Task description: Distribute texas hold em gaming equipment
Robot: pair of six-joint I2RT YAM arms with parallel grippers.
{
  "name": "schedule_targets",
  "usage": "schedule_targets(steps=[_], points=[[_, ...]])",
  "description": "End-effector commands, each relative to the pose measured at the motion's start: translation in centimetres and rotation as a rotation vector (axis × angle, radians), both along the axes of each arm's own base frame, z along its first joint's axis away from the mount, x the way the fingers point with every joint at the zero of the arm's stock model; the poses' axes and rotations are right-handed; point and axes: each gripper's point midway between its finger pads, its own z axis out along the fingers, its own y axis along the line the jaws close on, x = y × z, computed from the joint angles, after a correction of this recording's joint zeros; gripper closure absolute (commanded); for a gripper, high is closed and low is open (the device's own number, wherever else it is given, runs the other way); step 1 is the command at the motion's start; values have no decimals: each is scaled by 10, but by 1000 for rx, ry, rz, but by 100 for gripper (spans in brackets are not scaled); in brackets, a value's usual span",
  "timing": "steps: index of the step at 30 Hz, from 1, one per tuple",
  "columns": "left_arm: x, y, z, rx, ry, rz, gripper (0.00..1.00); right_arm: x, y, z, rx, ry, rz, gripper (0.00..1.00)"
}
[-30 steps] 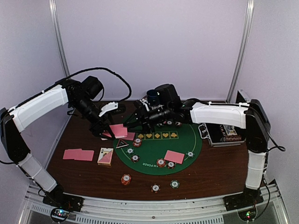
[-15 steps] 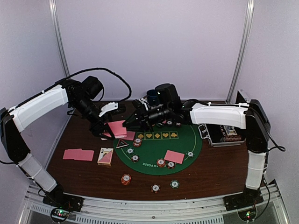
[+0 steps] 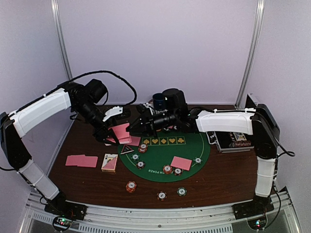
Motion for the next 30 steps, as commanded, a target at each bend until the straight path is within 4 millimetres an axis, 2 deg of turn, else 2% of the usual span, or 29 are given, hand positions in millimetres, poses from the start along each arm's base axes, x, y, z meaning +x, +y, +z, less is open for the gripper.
schedule_targets(steps=[1, 6, 10, 11, 18, 23, 27, 30], points=[[5, -1, 8, -23, -39, -8, 100, -2, 5, 3, 32, -1, 18, 88], [4, -1, 7, -23, -38, -8, 100, -2, 6, -5, 17, 10, 20, 87], [4, 0, 8, -22, -42, -7, 100, 1, 1, -8, -1, 6, 8, 100], [4, 0, 8, -22, -43, -7, 100, 4, -2, -7, -1, 4, -1, 100], [4, 0, 9, -25, -43, -9, 100, 15, -29, -1, 1, -8, -51, 100], [3, -1, 8, -29, -38, -11, 100, 17, -51, -5, -18, -2, -83, 100], [2, -1, 8, -30, -37, -11, 100, 19, -74, -4, -22, -3, -117, 100], [2, -1, 8, -29, -39, -11, 100, 22, -95, -12, -50, 0, -151, 100]])
